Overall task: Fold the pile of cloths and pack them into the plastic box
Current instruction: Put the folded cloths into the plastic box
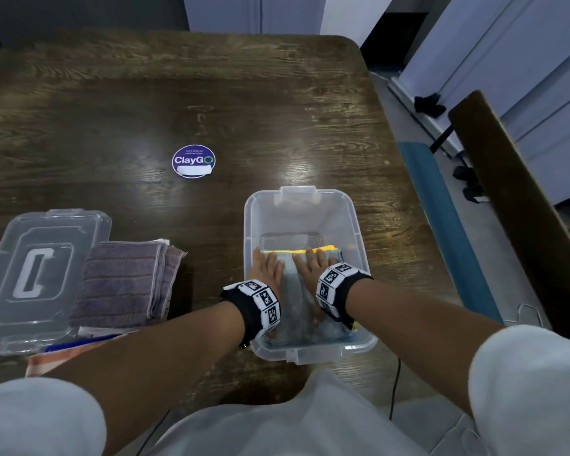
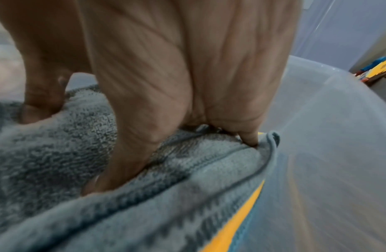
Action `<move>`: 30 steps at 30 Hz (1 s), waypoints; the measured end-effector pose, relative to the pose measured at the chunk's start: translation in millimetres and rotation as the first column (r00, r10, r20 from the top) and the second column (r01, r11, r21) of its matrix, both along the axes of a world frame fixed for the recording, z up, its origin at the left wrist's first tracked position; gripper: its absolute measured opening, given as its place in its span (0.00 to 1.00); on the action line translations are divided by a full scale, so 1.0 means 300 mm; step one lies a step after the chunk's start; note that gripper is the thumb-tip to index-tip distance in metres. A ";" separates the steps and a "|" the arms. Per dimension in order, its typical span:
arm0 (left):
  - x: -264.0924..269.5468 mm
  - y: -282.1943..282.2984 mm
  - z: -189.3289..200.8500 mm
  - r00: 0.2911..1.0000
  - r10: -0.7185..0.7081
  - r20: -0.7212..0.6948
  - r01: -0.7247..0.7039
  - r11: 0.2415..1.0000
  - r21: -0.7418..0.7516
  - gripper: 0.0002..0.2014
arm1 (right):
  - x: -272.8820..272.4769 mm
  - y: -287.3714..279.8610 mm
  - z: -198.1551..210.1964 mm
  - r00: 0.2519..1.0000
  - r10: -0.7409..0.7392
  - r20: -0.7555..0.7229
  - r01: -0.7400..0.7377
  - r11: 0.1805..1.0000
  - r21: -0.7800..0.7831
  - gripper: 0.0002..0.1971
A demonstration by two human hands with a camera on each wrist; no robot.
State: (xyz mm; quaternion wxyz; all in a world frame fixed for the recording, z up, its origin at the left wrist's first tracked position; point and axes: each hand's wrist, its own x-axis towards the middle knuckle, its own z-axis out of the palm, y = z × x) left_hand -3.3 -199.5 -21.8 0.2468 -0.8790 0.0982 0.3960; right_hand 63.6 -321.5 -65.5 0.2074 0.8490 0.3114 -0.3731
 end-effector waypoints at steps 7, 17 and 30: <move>-0.002 -0.007 -0.037 1.000 0.009 0.006 -0.009 1.000 -0.002 0.46 | -0.028 -0.002 -0.043 0.998 -0.057 0.032 0.055 0.997 0.045 0.74; -0.039 0.089 0.027 0.979 -0.037 0.202 0.083 0.971 -0.224 0.48 | 0.050 0.004 0.058 0.992 0.065 0.107 -0.066 0.998 0.004 0.66; -0.275 0.544 -0.003 0.598 0.751 0.281 -0.211 0.485 -0.849 0.27 | -0.201 0.342 0.355 0.945 -0.285 0.162 0.133 0.783 0.607 0.11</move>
